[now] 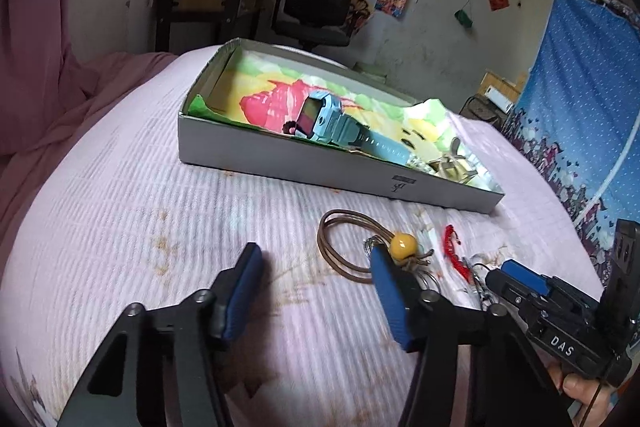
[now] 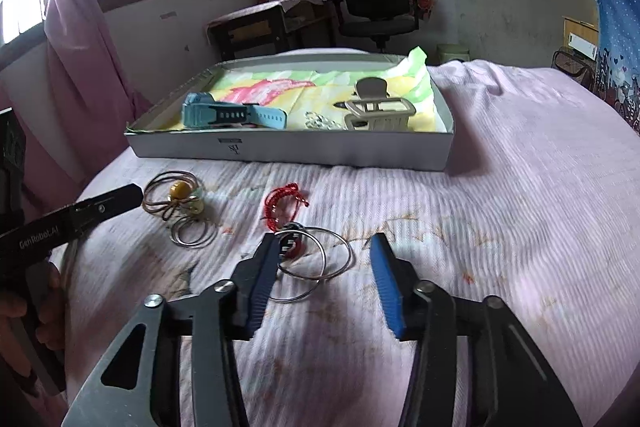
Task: Organize jewelry
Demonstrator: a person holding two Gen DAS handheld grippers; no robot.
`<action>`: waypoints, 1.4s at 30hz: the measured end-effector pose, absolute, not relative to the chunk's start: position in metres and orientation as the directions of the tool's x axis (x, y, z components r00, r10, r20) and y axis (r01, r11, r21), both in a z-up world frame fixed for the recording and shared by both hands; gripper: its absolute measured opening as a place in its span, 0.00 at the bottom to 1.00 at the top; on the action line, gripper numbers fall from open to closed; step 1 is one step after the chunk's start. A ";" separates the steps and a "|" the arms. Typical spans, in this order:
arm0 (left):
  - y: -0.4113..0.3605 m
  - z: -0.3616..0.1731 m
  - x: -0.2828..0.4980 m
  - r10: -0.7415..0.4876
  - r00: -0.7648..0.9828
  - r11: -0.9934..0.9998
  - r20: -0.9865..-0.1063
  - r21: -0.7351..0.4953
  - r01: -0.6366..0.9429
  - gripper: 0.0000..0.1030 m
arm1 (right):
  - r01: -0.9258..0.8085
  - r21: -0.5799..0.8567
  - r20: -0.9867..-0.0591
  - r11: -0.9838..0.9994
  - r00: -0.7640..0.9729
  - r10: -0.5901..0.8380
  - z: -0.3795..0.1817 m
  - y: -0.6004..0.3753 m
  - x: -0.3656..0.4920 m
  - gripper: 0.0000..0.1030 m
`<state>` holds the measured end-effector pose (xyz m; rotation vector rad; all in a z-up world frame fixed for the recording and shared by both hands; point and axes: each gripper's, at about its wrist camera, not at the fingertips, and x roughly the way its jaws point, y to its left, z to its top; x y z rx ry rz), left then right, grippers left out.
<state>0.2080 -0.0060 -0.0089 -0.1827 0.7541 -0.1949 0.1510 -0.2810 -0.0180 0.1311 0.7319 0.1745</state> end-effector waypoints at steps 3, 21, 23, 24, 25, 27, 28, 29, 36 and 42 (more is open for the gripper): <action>-0.011 -0.012 0.214 -0.224 0.701 0.971 -0.677 -0.216 0.102 0.39 | -0.105 0.179 -0.673 0.978 0.712 0.200 -0.023 -0.280 0.156 0.35; -0.002 -0.021 0.210 -0.362 0.696 0.920 -0.620 -0.359 0.159 0.04 | -0.085 0.199 -0.682 0.976 0.703 0.200 -0.034 -0.280 0.156 0.10; -0.001 -0.019 0.207 -0.368 0.707 0.915 -0.604 -0.368 0.162 0.04 | -0.084 0.202 -0.667 0.976 0.718 0.200 -0.031 -0.282 0.153 0.09; 0.001 -0.019 0.206 -0.370 0.712 0.914 -0.597 -0.371 0.164 0.04 | -0.083 0.203 -0.661 0.976 0.724 0.198 -0.030 -0.283 0.152 0.09; 0.001 -0.018 0.205 -0.372 0.717 0.912 -0.589 -0.375 0.165 0.04 | -0.081 0.202 -0.652 0.976 0.733 0.196 -0.028 -0.284 0.150 0.09; 0.002 -0.014 0.202 -0.379 0.731 0.908 -0.568 -0.382 0.174 0.04 | -0.077 0.201 -0.635 0.976 0.748 0.190 -0.025 -0.285 0.147 0.09; 0.002 -0.012 0.200 -0.382 0.738 0.906 -0.557 -0.383 0.180 0.04 | -0.077 0.202 -0.629 0.976 0.754 0.189 -0.023 -0.286 0.146 0.09; 0.003 -0.011 0.198 -0.382 0.744 0.906 -0.548 -0.382 0.184 0.04 | -0.076 0.202 -0.621 0.976 0.761 0.188 -0.022 -0.287 0.145 0.09; -0.003 -0.007 0.193 -0.389 0.750 0.906 -0.534 -0.368 0.208 0.04 | -0.128 0.213 -0.618 0.969 0.751 0.234 -0.016 -0.283 0.136 0.09; 0.004 -0.011 0.196 -0.401 0.742 0.895 -0.537 -0.401 0.193 0.04 | -0.162 0.175 -0.669 0.971 0.704 0.238 -0.025 -0.273 0.131 0.10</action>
